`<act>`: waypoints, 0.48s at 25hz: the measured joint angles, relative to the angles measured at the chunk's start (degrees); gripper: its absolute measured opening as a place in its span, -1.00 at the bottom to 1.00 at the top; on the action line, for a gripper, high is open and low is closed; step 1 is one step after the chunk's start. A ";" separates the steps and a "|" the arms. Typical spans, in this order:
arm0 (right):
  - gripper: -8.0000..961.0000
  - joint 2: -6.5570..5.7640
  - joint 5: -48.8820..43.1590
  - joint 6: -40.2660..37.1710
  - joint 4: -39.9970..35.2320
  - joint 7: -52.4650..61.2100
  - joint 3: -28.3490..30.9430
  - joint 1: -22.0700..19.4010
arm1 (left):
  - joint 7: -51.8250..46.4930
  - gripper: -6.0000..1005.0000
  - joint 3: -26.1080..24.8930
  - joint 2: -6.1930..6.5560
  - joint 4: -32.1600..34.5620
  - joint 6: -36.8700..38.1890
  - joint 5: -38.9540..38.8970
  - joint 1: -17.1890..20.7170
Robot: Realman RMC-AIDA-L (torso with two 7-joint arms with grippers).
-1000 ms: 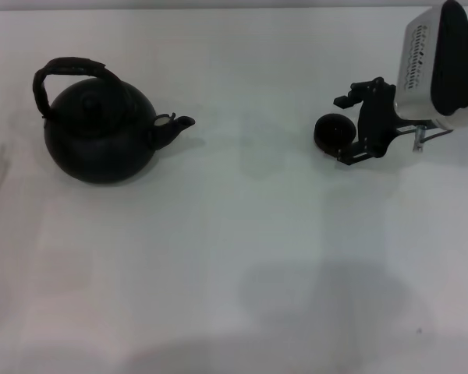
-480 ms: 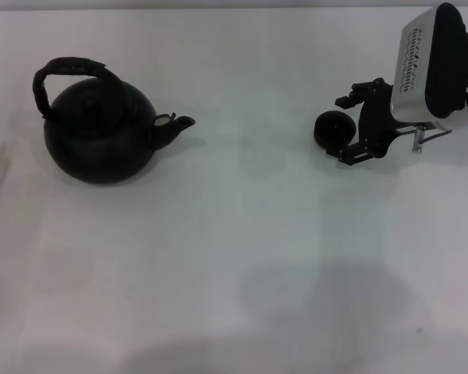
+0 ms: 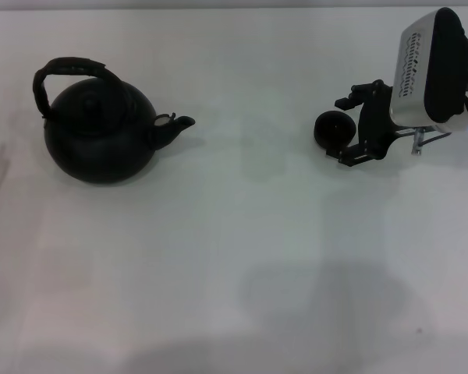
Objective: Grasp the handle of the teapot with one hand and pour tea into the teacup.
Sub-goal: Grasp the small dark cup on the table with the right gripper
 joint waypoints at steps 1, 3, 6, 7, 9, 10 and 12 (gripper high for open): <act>0.77 0.00 0.07 -0.12 0.05 -0.07 0.00 -0.03 | 0.00 0.69 0.00 0.00 0.00 0.00 0.00 0.01; 0.76 0.00 0.12 -0.41 0.19 -0.10 -0.05 -0.05 | 0.00 0.69 0.00 0.00 0.00 0.01 0.00 0.01; 0.76 0.00 0.15 -0.84 0.86 -0.10 -0.27 0.06 | 0.00 0.69 0.00 0.00 0.00 0.01 0.00 0.02; 0.76 -0.01 0.16 -0.90 1.12 -0.10 -0.34 0.15 | 0.00 0.69 0.00 0.00 0.00 0.01 0.00 0.02; 0.76 -0.01 0.17 -0.95 1.45 -0.11 -0.40 0.28 | 0.00 0.69 0.00 0.00 0.00 0.00 0.00 0.02; 0.76 -0.01 0.18 -0.96 1.50 -0.12 -0.43 0.30 | 0.00 0.69 0.00 0.00 0.00 0.01 0.00 0.02; 0.70 -0.02 0.19 -0.97 1.51 -0.16 -0.50 0.27 | 0.00 0.69 0.00 0.00 0.00 0.05 0.00 0.02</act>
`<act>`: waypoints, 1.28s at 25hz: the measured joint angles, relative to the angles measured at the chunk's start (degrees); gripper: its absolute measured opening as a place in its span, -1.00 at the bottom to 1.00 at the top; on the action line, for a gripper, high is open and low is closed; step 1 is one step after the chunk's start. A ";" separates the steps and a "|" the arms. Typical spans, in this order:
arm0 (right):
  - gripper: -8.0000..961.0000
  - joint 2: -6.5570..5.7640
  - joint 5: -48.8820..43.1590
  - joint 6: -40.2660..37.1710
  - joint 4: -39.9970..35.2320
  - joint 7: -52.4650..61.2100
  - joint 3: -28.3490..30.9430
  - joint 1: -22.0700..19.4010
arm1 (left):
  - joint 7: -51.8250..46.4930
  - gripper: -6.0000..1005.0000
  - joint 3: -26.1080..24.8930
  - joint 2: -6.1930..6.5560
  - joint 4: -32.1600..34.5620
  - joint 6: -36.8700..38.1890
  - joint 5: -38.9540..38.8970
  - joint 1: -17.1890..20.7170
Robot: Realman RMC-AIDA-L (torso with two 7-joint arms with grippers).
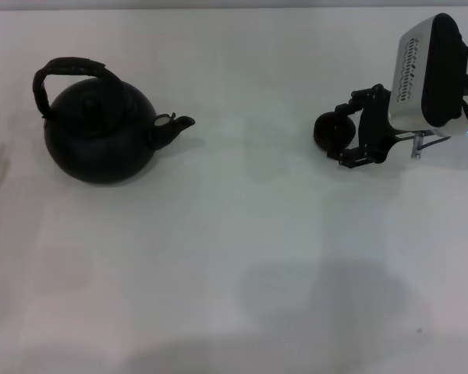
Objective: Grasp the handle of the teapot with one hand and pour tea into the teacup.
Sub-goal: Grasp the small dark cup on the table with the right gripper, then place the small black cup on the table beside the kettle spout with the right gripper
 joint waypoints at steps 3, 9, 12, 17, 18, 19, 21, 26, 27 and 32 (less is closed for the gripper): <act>0.62 0.00 0.07 -0.02 -0.01 -0.07 -0.04 -0.08 | 0.00 0.69 0.00 0.00 0.00 0.08 0.00 0.00; 0.56 -0.01 0.66 0.13 -0.48 -0.11 0.00 -0.35 | 0.00 0.69 0.00 0.00 0.00 0.22 0.00 0.02; 0.54 -0.39 2.14 1.51 -1.77 -0.02 0.48 -0.92 | 0.00 0.69 0.00 0.00 0.00 0.22 0.00 0.17; 0.52 -0.51 2.56 7.82 -8.96 1.63 4.70 -4.07 | 0.00 0.69 0.00 0.00 0.00 0.07 0.00 0.26; 0.52 -0.53 2.55 9.48 -10.09 2.84 5.66 -4.30 | 0.00 0.69 0.00 0.00 0.00 0.05 0.00 0.25; 0.52 -0.57 2.48 10.98 -11.14 4.20 6.39 -4.40 | 0.00 0.69 0.00 0.00 0.00 0.03 0.00 0.22; 0.52 -0.66 2.04 13.21 -12.77 6.78 7.01 -4.40 | 0.00 0.69 0.06 0.00 0.00 0.05 0.00 -0.03; 0.52 -0.34 0.70 14.71 -15.16 12.73 4.43 -3.70 | 0.02 0.69 0.33 0.00 0.00 0.44 0.23 -0.84; 0.52 -0.33 0.67 14.65 -15.51 14.12 3.25 -3.46 | 0.01 0.69 0.39 0.00 -0.06 0.45 0.27 -1.02; 0.52 -0.15 0.80 12.97 -17.41 19.14 -3.02 -2.84 | 0.01 0.69 0.43 -0.07 -0.14 0.51 0.34 -1.04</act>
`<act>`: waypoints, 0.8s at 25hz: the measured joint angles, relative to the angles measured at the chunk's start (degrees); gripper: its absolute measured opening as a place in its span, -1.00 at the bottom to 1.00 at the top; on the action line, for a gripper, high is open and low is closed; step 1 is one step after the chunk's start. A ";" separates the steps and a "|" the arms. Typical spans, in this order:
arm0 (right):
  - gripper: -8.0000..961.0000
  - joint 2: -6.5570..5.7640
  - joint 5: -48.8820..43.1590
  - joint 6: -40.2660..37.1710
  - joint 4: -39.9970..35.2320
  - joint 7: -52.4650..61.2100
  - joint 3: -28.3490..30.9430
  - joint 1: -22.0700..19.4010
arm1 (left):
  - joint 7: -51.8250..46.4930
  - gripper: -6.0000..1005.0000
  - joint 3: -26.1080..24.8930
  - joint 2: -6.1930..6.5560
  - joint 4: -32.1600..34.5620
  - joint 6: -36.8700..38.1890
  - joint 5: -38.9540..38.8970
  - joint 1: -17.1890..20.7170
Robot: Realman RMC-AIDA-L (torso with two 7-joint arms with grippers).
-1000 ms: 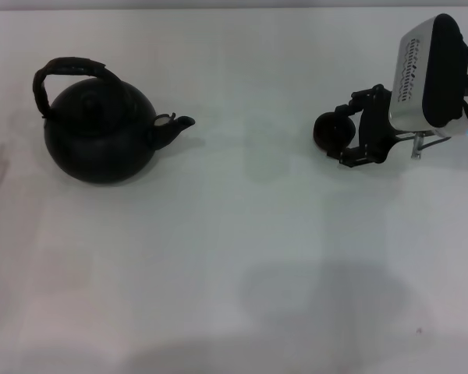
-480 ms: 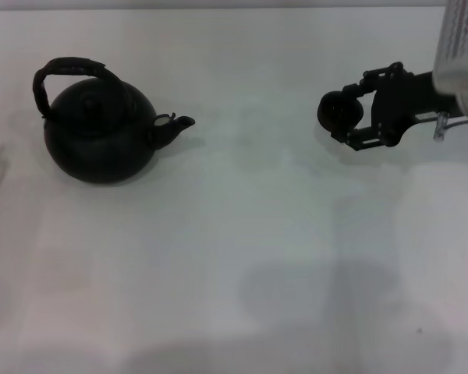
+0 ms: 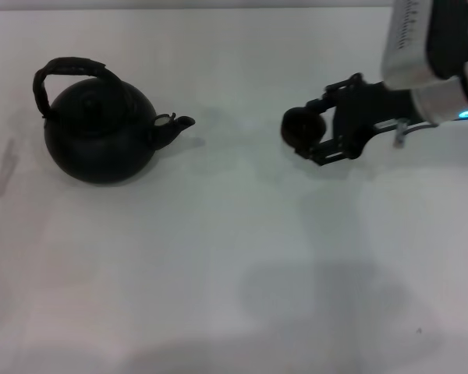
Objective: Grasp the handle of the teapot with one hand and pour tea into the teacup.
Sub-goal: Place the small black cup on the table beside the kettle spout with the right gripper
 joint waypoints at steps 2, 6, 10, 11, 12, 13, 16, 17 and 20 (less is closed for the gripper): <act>0.52 0.11 0.12 -1.28 -0.50 0.73 -2.76 0.04 | 0.00 0.69 0.01 -0.01 -0.03 0.00 0.01 -0.01; 0.52 0.20 0.21 -4.39 -1.02 1.86 -7.61 0.14 | -0.01 0.69 0.01 -0.02 -0.03 -0.03 0.06 0.02; 0.52 0.34 0.28 -7.69 -1.10 3.06 -11.16 0.41 | -0.01 0.69 0.01 -0.02 -0.04 -0.11 0.13 0.16; 0.52 0.33 0.29 -8.52 -1.11 3.51 -12.16 0.62 | -0.01 0.69 0.01 -0.02 -0.04 -0.12 0.14 0.18; 0.52 0.34 0.29 -9.23 -1.10 3.91 -13.07 0.84 | -0.01 0.69 0.01 -0.02 -0.04 -0.11 0.17 0.21; 0.52 0.34 0.28 -10.00 -1.00 4.16 -14.09 1.03 | -0.01 0.69 0.01 -0.02 -0.04 -0.09 0.19 0.22; 0.52 0.33 0.08 -12.20 -0.53 4.61 -16.59 1.33 | -0.01 0.69 0.00 -0.02 -0.08 -0.04 0.21 0.24; 0.52 0.34 0.02 -12.74 -0.25 4.70 -17.29 1.40 | -0.01 0.69 0.01 -0.02 -0.10 -0.04 0.21 0.24; 0.52 0.34 0.10 -13.59 0.93 4.85 -18.59 1.67 | -0.01 0.69 0.01 0.00 -0.43 -0.03 0.21 0.25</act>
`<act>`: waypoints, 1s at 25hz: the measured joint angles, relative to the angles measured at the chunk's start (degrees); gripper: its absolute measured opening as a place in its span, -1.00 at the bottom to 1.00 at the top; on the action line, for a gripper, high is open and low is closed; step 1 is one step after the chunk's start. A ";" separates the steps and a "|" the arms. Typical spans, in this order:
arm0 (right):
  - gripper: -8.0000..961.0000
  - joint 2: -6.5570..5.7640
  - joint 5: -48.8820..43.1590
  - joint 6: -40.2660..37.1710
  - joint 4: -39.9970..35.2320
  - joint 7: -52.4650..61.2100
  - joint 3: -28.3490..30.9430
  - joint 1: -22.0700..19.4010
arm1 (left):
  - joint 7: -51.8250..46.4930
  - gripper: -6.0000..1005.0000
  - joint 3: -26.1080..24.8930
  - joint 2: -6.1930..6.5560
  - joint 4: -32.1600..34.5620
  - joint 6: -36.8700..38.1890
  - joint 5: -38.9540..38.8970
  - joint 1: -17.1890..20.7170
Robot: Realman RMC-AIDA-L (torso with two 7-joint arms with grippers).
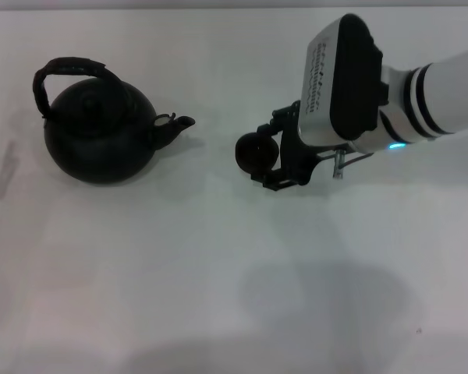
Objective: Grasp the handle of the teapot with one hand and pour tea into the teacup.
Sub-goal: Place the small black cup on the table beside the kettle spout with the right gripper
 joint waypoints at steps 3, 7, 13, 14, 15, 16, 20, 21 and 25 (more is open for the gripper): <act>0.52 0.00 0.11 -0.69 1.35 -0.21 -0.94 0.11 | 0.15 0.69 0.00 0.07 -0.30 0.00 0.00 0.03; 0.52 0.00 0.14 -2.15 2.08 -0.54 -1.89 -0.07 | 0.31 0.69 0.00 0.07 -0.31 0.00 -0.02 0.15; 0.52 -0.01 0.15 -4.39 2.15 -0.88 -3.83 -0.57 | 0.33 0.69 0.00 0.07 -0.30 0.00 -0.03 0.23; 0.52 0.00 0.15 -4.74 2.17 -0.89 -4.24 -0.60 | 0.34 0.69 0.00 0.07 -0.30 0.00 -0.03 0.25; 0.52 -0.01 0.15 -5.04 2.19 -0.91 -4.61 -0.62 | 0.34 0.69 0.00 0.07 -0.30 0.00 -0.03 0.27; 0.52 0.00 0.14 -5.38 2.22 -0.93 -5.06 -0.66 | 0.35 0.69 0.00 0.07 -0.30 0.00 -0.03 0.30; 0.52 0.00 0.10 -6.75 2.24 -0.99 -6.20 -1.00 | 0.35 0.69 0.00 0.07 -0.30 -0.01 -0.03 0.57; 0.52 0.00 0.06 -7.08 2.24 -1.00 -6.36 -1.16 | 0.35 0.69 0.00 0.07 -0.30 -0.01 -0.03 0.64; 0.53 0.00 0.03 -8.24 2.22 -1.15 -6.52 -1.43 | 0.35 0.69 0.00 0.07 -0.30 -0.01 -0.03 0.85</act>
